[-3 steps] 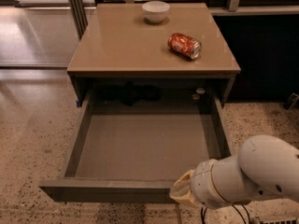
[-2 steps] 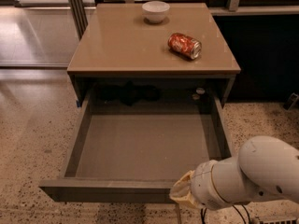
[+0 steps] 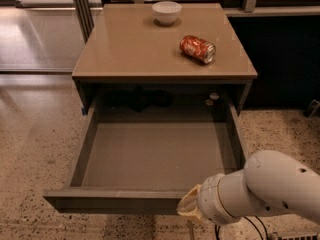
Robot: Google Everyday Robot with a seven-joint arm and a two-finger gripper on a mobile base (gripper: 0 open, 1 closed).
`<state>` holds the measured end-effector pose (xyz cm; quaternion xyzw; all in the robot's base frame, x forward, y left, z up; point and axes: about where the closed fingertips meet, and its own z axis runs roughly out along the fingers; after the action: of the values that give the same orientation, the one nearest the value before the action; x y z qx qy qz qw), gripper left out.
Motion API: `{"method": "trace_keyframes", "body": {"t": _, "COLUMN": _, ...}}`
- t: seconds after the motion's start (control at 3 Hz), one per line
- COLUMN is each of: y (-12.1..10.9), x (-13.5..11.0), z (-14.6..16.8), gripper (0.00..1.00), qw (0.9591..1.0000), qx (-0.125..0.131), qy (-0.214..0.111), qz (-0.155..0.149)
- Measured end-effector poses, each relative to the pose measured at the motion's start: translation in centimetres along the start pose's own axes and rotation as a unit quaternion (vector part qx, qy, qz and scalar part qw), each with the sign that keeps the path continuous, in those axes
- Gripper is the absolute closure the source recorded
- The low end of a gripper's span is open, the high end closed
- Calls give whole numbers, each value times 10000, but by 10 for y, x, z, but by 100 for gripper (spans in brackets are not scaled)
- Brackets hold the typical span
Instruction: Close top drawer
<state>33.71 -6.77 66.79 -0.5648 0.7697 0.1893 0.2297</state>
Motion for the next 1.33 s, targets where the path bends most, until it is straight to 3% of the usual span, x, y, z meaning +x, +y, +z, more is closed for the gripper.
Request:
{"method": "trace_keyframes", "body": {"t": 0.33, "y": -16, "x": 7, "z": 3, "gripper": 100, "qw": 9997, "qx": 233, "qy": 83, "qz": 94}}
{"method": "trace_keyframes", "body": {"t": 1.0, "y": -23, "x": 2, "z": 8, "gripper": 100, "qw": 9996, "qx": 245, "qy": -29, "qz": 168}}
{"method": "trace_keyframes", "body": {"t": 1.33, "y": -59, "x": -10, "z": 33, "gripper": 100, "qw": 9989, "qx": 356, "qy": -248, "qz": 154}}
